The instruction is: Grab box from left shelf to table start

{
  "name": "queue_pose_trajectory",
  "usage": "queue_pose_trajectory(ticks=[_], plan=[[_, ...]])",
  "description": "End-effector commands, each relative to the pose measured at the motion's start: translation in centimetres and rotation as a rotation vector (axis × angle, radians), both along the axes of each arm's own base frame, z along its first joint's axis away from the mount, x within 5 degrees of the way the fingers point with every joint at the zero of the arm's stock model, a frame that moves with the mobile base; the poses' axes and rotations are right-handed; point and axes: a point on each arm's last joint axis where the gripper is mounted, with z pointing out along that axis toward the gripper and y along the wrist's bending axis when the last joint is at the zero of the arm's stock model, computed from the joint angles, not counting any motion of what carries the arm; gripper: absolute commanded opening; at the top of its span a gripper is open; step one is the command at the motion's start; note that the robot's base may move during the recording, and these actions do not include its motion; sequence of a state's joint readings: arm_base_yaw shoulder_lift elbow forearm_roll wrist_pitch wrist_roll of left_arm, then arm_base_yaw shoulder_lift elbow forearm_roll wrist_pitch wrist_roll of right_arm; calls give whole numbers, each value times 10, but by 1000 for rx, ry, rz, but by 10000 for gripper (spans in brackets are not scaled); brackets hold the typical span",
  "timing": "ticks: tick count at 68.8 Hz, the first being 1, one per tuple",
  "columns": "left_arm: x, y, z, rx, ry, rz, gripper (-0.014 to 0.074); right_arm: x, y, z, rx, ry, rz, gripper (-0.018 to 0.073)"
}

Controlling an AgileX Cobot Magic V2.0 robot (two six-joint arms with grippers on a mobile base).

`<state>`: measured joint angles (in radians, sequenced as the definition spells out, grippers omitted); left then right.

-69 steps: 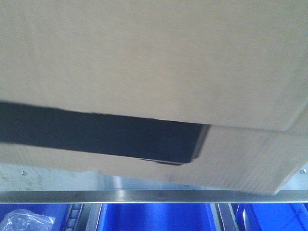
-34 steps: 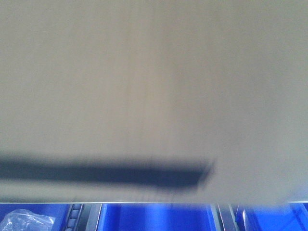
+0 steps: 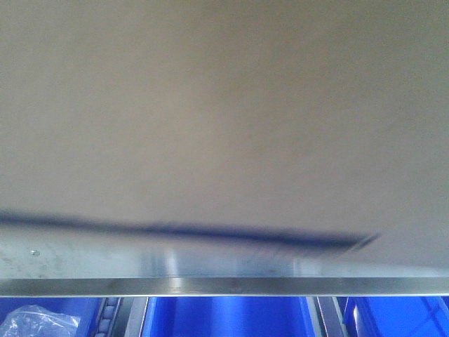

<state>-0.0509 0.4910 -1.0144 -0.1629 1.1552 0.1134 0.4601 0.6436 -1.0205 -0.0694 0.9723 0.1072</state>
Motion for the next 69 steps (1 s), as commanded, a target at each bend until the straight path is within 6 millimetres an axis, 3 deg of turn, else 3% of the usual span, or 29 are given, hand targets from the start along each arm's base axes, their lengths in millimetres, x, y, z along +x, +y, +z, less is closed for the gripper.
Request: queue_pose_trajectory(ticks=[1,69], plan=[[-4,-13,24,-176,-172,-94,-99,-9,3,26,103,-205,75,52],[-4,-13,24,-176,-168,-95,-99,-11,1,27,102,-215,73,52]])
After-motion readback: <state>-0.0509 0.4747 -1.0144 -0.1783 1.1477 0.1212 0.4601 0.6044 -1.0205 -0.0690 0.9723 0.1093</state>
